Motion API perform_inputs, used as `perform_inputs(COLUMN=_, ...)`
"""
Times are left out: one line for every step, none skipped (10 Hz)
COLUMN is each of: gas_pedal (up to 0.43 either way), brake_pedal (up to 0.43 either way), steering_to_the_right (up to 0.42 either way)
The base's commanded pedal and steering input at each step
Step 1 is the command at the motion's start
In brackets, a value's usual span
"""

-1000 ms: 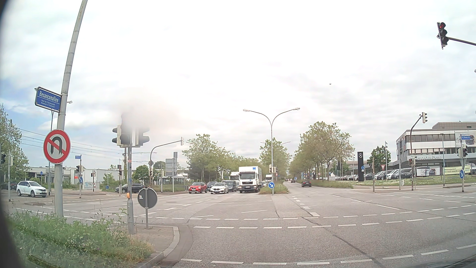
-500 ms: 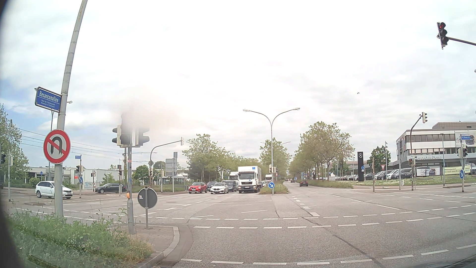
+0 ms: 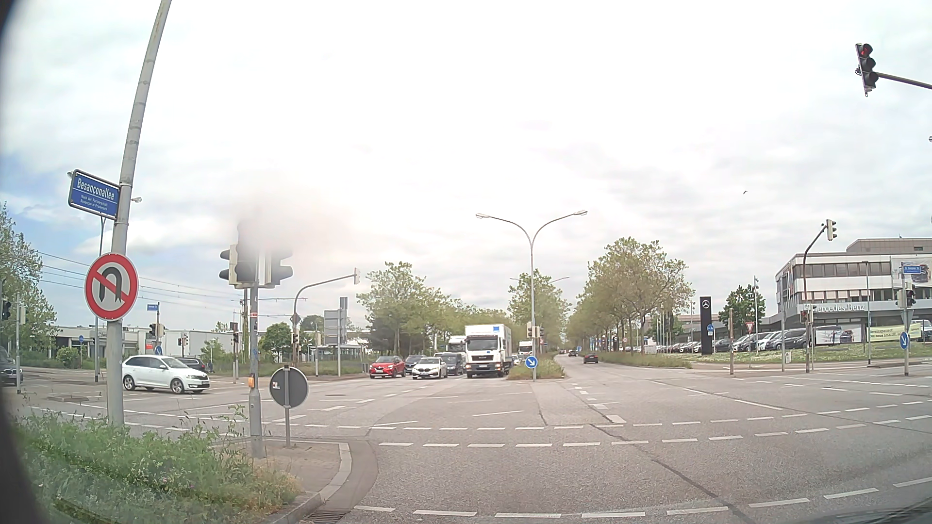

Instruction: Follow the waypoints while adhering to traffic rules and regulations

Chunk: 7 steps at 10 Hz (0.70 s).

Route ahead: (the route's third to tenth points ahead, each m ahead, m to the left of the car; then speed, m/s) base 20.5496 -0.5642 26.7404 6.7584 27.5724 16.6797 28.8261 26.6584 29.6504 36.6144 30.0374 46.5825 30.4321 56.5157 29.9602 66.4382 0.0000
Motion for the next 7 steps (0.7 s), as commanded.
perform_inputs(gas_pedal=0.000, brake_pedal=0.280, steering_to_the_right=-0.006)
perform_inputs(gas_pedal=0.000, brake_pedal=0.280, steering_to_the_right=-0.006)
perform_inputs(gas_pedal=0.000, brake_pedal=0.280, steering_to_the_right=-0.006)
perform_inputs(gas_pedal=0.000, brake_pedal=0.280, steering_to_the_right=-0.006)
perform_inputs(gas_pedal=0.000, brake_pedal=0.280, steering_to_the_right=-0.006)
perform_inputs(gas_pedal=0.000, brake_pedal=0.280, steering_to_the_right=-0.006)
perform_inputs(gas_pedal=0.000, brake_pedal=0.280, steering_to_the_right=-0.006)
